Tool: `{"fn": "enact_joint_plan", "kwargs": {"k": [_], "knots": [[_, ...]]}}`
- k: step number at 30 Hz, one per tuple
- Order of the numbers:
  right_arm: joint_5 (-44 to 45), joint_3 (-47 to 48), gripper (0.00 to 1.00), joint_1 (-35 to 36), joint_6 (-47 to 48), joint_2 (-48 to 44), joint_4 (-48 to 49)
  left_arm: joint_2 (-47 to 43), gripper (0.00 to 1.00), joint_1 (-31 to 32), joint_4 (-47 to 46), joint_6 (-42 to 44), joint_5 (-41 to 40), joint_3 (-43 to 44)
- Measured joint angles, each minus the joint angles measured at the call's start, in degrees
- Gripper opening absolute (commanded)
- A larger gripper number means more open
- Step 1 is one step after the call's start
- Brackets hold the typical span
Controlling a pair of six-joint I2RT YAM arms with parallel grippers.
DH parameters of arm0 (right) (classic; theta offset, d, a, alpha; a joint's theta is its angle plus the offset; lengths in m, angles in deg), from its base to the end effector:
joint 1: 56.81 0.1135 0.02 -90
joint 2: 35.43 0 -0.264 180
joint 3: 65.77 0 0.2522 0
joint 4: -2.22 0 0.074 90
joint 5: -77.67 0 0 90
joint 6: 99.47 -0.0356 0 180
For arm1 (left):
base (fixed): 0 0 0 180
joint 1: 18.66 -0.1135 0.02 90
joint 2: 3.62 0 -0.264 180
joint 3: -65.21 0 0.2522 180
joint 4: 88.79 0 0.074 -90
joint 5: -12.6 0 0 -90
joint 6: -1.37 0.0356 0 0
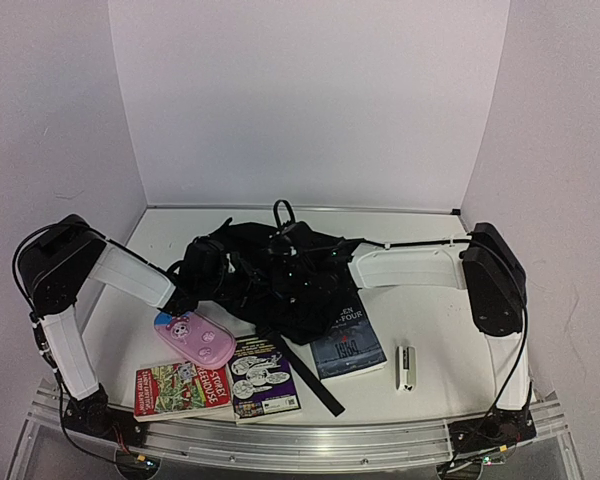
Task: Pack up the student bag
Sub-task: Place the personal item in the student bag.
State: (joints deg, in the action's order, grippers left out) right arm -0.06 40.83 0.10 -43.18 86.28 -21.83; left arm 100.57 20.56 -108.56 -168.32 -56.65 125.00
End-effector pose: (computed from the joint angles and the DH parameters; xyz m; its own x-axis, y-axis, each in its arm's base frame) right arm 0.2720 0.4035 0.2037 -0.6912 -0.0674 -0.7195 -0.4148 0.8523 0.3187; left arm 0.2728 -0.2389 0.1483 -0.8850 -0.4653 -0.0174 -0.1672 0.3525 -0.9208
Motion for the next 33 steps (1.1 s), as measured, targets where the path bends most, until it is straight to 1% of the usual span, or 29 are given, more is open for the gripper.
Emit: {"fn": "enact_joint_plan", "kwargs": {"k": [2, 7, 11, 13, 15, 17, 20, 24, 29, 33], "knots": [[0.05, 0.00, 0.00, 0.02, 0.03, 0.00, 0.01, 0.21, 0.14, 0.00, 0.88, 0.61, 0.09, 0.66], [0.34, -0.08, 0.00, 0.06, 0.27, 0.00, 0.05, 0.41, 0.28, -0.09, 3.47, 3.32, 0.67, 1.79], [0.63, -0.78, 0.00, 0.55, 0.70, -0.07, 0.29, -0.45, 0.40, -0.13, 7.68, 6.84, 1.15, 2.01], [0.95, -1.03, 0.00, 0.94, 0.83, -0.18, 0.31, -1.55, 0.45, -0.15, 10.79, 8.34, 1.23, 2.01], [1.17, -1.11, 0.00, 1.17, 0.95, -0.27, 0.29, -3.02, 0.46, -0.15, 13.57, 10.18, 1.48, 2.01], [1.39, -1.11, 0.00, 1.29, 1.05, -0.31, 0.27, -4.68, 0.46, -0.16, 16.10, 11.45, 1.57, 1.99], [1.39, -1.11, 0.00, 1.31, 1.16, -0.33, 0.14, -6.72, 0.41, -0.15, 18.90, 12.82, 1.57, 2.01], [1.40, -1.11, 0.00, 1.33, 1.20, -0.33, 0.09, -7.76, 0.30, -0.15, 21.13, 13.90, 1.75, 1.99], [1.28, -1.11, 0.00, 1.33, 1.32, -0.33, -0.03, -7.77, 0.13, -0.07, 21.70, 14.23, 2.50, 1.99], [0.81, -1.11, 0.00, 1.33, 1.38, -0.33, -0.11, -7.07, 0.08, 0.03, 21.14, 14.18, 3.40, 2.29]]}}
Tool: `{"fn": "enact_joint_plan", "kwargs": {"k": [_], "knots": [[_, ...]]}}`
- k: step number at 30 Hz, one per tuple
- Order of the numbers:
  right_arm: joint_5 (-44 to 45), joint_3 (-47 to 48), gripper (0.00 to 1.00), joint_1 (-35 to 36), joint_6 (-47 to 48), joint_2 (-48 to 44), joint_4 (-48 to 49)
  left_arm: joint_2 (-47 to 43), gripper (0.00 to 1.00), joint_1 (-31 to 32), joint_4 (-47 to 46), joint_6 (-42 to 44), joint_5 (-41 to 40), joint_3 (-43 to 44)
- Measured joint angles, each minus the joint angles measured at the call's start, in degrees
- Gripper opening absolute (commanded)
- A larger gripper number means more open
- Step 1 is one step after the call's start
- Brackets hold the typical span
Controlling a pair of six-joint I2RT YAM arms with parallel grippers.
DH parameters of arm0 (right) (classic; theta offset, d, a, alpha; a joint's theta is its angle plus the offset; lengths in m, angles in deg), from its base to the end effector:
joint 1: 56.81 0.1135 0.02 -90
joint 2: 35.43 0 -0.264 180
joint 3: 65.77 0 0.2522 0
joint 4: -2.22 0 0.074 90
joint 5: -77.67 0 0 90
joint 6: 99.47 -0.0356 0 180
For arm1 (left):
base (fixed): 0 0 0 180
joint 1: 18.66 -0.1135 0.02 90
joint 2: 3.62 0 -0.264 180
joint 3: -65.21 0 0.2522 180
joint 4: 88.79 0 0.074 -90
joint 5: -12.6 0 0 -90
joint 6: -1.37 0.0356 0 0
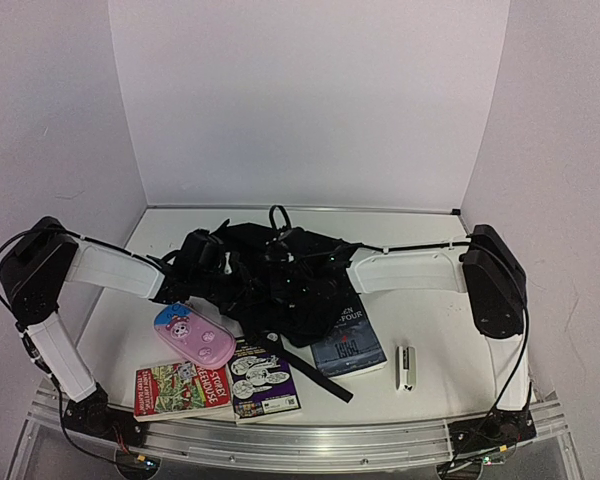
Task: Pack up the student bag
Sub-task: Place the personal item in the student bag.
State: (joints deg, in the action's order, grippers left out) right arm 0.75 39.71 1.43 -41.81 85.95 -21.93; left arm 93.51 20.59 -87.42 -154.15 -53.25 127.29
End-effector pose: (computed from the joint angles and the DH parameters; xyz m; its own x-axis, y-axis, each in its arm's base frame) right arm 0.2612 0.4066 0.1999 -0.6804 -0.1092 -0.7246 -0.4415 0.8503 0.2865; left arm 0.2579 -0.2295 0.1674 -0.9480 -0.2979 -0.1124 -0.0736 0.5484 -0.8330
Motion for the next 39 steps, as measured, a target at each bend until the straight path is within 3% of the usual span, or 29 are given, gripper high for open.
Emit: {"fn": "enact_joint_plan", "kwargs": {"k": [14, 21, 24, 27, 32, 39], "knots": [[-1.82, 0.04, 0.00, -0.02, 0.87, 0.00, -0.02, 8.05, 0.04, 0.12, -6.22, -0.44, 2.30, 4.55], [-0.78, 0.01, 0.44, 0.10, 1.24, -0.96, -0.49, 6.60, 0.22, 0.08, -6.65, 1.96, 1.56, 2.72], [-0.43, -0.59, 0.60, 0.66, 1.09, -3.55, -1.17, 2.74, 0.28, 0.20, -5.92, 4.48, 1.24, 0.13], [0.50, -2.64, 0.67, 1.20, 0.79, -7.24, -2.35, -1.66, 0.36, 0.52, -3.93, 7.48, 1.11, -1.34], [0.61, -8.69, 0.64, 1.58, -0.41, -13.21, -4.10, -7.46, 0.46, 1.75, -0.67, 13.40, 0.86, -3.04], [-3.03, -18.47, 0.58, 0.64, -3.81, -16.82, -5.91, -8.87, 0.50, 7.38, 9.29, 22.32, -3.01, 0.47]]}}
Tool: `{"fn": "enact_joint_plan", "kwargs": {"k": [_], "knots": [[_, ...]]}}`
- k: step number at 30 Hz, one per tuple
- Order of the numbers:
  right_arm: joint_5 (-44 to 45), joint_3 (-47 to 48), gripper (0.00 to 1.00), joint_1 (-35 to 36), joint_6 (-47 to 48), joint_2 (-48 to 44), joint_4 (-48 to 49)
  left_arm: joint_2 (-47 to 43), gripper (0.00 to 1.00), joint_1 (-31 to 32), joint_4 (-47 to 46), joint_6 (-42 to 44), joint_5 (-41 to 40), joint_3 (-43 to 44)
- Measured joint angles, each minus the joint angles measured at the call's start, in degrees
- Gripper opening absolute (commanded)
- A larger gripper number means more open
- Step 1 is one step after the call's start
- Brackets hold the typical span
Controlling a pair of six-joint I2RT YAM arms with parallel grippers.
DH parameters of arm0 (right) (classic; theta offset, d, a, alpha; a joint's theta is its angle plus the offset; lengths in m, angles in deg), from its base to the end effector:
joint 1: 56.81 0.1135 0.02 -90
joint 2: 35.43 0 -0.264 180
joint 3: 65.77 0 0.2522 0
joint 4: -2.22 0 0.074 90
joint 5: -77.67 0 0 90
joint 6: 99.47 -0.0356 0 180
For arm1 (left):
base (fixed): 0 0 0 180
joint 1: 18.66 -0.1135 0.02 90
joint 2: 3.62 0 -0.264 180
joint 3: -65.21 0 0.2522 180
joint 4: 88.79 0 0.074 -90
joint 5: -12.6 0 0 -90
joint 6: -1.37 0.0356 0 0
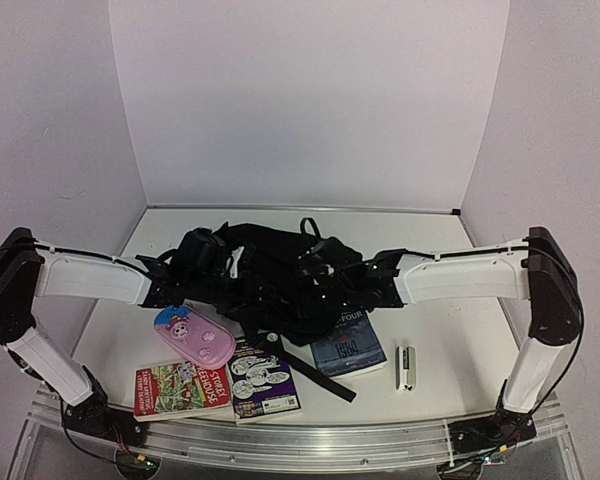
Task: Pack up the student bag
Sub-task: Place the personal item in the student bag, then zip the student bag at the center of the board.
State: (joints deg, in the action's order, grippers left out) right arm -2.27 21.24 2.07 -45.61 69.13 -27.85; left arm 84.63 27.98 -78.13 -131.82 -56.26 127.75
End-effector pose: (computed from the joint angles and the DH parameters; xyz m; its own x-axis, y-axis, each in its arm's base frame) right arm 0.2122 0.3395 0.2124 -0.7696 -0.1511 -0.6204 -0.4064 0.8653 0.2933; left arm 0.2141 -0.2455 0.2044 -0.8974 0.0206 -0.4407 0.3611 0.6080 -0.7070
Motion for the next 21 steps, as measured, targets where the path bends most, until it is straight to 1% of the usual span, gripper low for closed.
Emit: {"fn": "enact_joint_plan", "kwargs": {"k": [4, 10, 13, 17, 21], "knots": [[-1.83, -2.93, 0.58, -1.89, -1.39, -0.22, -0.59, 1.36, 0.53, 5.24, 5.99, 3.87, -5.03, 6.12], [-2.83, -6.69, 0.58, -6.72, -2.47, -2.53, -0.32, 7.47, 0.52, 11.13, 12.88, 6.99, -14.75, 14.93], [-2.87, -8.81, 0.58, -8.73, -2.88, -4.98, 0.09, 10.45, 0.50, 12.47, 16.09, 7.41, -18.56, 17.14], [-2.85, -11.00, 0.58, -9.99, -3.24, -8.18, 0.54, 13.98, 0.49, 13.04, 19.31, 7.20, -21.65, 19.91], [-2.83, -12.26, 0.58, -10.37, -3.60, -9.49, 1.35, 15.63, 0.54, 13.33, 21.14, 7.01, -23.52, 22.48]]}}
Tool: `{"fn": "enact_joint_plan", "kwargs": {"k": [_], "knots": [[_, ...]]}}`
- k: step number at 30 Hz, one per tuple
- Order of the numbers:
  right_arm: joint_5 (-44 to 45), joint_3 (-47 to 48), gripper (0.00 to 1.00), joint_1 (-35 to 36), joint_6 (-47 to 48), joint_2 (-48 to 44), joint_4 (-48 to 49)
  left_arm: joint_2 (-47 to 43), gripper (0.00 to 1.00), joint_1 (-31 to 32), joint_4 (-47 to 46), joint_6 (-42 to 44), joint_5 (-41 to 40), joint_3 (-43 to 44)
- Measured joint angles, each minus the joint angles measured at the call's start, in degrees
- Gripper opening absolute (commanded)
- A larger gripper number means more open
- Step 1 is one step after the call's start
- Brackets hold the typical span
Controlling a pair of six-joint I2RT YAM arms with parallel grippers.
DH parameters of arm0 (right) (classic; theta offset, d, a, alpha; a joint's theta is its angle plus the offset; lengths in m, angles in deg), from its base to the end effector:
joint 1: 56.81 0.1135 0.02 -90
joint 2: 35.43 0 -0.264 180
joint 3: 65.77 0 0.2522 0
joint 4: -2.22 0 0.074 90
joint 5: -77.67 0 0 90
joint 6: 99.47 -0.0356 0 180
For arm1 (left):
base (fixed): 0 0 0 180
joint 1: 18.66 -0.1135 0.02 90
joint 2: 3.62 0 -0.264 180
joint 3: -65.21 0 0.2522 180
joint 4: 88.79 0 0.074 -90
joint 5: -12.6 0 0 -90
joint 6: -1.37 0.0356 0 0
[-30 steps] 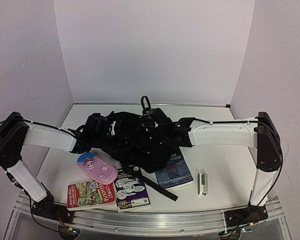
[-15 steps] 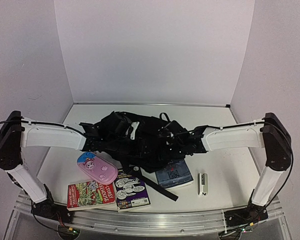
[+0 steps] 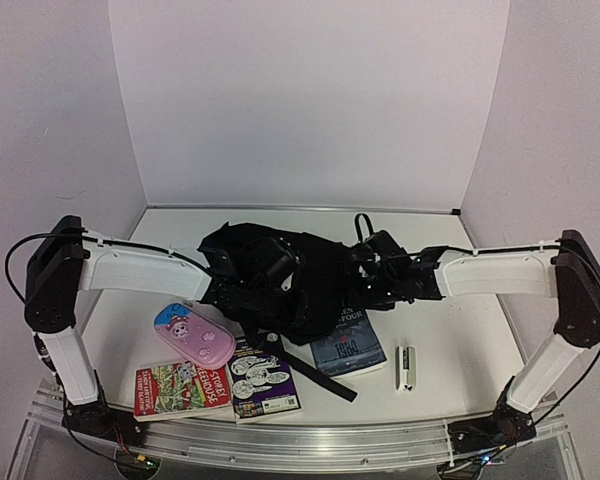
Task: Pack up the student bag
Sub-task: Zip the student bag at the center of the board.
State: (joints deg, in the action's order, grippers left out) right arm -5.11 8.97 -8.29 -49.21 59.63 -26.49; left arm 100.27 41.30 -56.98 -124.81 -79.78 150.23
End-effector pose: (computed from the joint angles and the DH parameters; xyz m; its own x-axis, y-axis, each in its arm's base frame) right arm 0.2361 0.2603 0.2064 -0.8248 0.0246 -0.5648 -0.2098 0.9144 0.3462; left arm 0.1972 -0.3381 0.2034 -0.8154 0.2319 -0.5304 0.4589 0.8175 -0.3481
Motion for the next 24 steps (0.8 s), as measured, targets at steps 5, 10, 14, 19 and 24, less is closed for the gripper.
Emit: {"fn": "enact_joint_plan", "kwargs": {"k": [5, 10, 14, 19, 24], "knots": [[0.01, -0.64, 0.57, 0.00, -0.22, 0.00, 0.47, 0.96, 0.53, 0.00, 0.89, -0.73, -0.73, 1.31], [0.26, -0.67, 0.56, 0.00, -0.37, 0.00, 0.86, 3.68, 0.41, 0.04, 4.26, -2.23, -2.82, 4.41], [0.43, -0.69, 0.55, 0.00, -0.38, 0.00, 0.96, 4.27, 0.37, 0.10, 6.90, -3.26, -4.96, 4.98], [0.44, -0.69, 0.54, 0.00, -0.38, 0.00, 1.21, 3.77, 0.31, 0.23, 7.91, -4.29, -6.33, 5.01], [0.42, -0.69, 0.54, 0.00, -0.38, 0.00, 1.33, 3.38, 0.28, 0.24, 8.10, -4.36, -6.50, 4.91]]}}
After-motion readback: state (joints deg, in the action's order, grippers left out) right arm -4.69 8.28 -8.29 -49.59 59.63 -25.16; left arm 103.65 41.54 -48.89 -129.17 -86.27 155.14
